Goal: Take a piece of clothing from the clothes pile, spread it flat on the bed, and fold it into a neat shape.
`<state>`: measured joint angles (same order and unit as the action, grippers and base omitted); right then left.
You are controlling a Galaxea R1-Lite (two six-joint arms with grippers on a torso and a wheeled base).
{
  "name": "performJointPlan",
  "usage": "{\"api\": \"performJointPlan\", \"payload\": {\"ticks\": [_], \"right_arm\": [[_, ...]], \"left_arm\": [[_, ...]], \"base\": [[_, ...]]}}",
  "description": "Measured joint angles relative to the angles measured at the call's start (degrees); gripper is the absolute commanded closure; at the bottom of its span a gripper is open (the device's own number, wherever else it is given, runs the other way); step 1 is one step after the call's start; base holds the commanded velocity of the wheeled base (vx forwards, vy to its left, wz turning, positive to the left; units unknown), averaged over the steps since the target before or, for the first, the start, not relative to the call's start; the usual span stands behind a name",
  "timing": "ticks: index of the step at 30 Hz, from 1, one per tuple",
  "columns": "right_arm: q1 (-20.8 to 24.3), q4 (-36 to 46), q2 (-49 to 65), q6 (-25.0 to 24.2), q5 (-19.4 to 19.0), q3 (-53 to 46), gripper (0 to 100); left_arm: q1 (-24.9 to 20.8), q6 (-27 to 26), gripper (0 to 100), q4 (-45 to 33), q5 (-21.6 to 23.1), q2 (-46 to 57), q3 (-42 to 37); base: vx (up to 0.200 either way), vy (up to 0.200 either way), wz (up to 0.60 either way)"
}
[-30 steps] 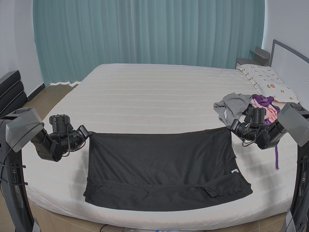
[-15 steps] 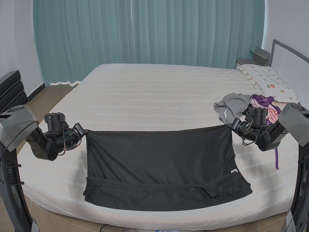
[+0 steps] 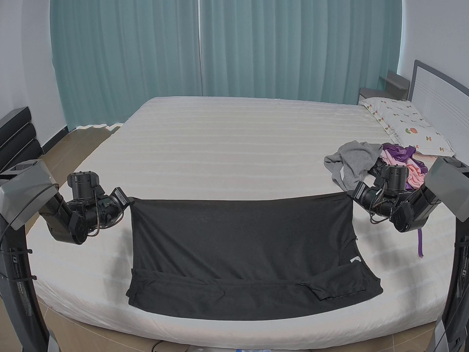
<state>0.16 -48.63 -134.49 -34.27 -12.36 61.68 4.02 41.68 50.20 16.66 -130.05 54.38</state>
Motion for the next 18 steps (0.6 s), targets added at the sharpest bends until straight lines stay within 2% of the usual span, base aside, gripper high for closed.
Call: {"api": "performJointPlan", "payload": {"ticks": [18], "right_arm": [[0.1, -1.4, 1.8, -0.2, -0.6, -3.4, 100]], "left_arm": [[-0.1, -0.2, 100, 0.2, 0.3, -0.4, -1.0]], "base": [[0.0, 0.0, 0.0]]}}
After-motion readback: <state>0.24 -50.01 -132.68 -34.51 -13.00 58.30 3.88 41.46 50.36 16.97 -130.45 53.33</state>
